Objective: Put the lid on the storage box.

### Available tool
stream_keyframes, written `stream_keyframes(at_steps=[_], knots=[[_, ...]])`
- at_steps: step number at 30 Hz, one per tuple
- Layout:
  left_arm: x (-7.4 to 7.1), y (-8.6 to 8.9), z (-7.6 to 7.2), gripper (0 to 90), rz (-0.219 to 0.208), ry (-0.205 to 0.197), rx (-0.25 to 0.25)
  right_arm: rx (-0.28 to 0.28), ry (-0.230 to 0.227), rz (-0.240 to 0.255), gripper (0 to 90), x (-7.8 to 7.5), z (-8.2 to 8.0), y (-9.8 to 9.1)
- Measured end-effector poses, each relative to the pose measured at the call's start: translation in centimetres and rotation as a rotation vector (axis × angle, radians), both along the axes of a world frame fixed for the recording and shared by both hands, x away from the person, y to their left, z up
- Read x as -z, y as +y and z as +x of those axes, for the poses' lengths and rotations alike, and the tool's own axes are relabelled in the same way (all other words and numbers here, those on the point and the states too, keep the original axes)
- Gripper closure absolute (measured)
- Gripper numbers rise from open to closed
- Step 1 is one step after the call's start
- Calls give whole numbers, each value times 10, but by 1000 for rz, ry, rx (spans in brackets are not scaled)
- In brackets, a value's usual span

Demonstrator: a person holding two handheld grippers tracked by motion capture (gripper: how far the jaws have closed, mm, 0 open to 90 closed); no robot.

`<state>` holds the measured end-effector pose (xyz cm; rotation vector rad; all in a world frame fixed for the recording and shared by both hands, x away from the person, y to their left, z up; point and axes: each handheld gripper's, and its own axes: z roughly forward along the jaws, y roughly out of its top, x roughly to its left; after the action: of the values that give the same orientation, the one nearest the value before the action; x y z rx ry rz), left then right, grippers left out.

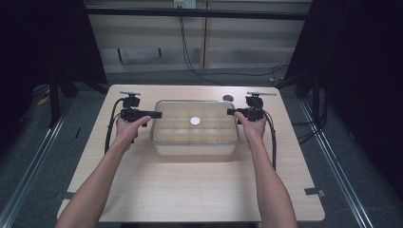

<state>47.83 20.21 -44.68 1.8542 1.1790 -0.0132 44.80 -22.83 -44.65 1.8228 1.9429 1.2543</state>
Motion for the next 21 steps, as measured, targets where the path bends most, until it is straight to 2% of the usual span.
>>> stream_keyframes(at_steps=[1,2,4,7,10,11,12,14,15,16,19,20,21], knots=[[-2,-1,-2,545,36,-30,-6,4,-4,-21,551,-2,-1,0],[-2,-1,-2,557,36,-30,-6,4,-4,-21,551,-2,-1,0],[-4,-3,-3,555,56,-38,-11,4,-6,-58,539,-3,-1,0],[-5,-3,-5,529,61,-33,-13,13,3,-41,505,-2,-3,-1],[-6,1,-7,511,63,-39,-15,3,-6,-32,482,-1,-5,-2],[-7,5,-10,468,51,-51,-22,-16,-27,2,431,-4,-9,-5],[-7,5,-10,463,51,-51,-22,-21,-39,19,430,-6,-10,-5],[-10,8,-14,454,37,-53,-31,-23,-48,24,427,-8,-13,-6],[-12,10,-18,436,41,-56,-23,-49,-63,29,416,-11,-17,-6],[-12,10,-18,431,41,-56,-23,-49,-63,29,416,-11,-17,-6],[-14,11,-25,466,73,-81,-6,-74,-80,18,406,-15,-24,-4],[-15,11,-27,500,76,-96,-4,-84,-88,18,407,-16,-27,-4],[-16,12,-29,505,58,-105,-12,-109,-98,6,418,-19,-32,-2]])
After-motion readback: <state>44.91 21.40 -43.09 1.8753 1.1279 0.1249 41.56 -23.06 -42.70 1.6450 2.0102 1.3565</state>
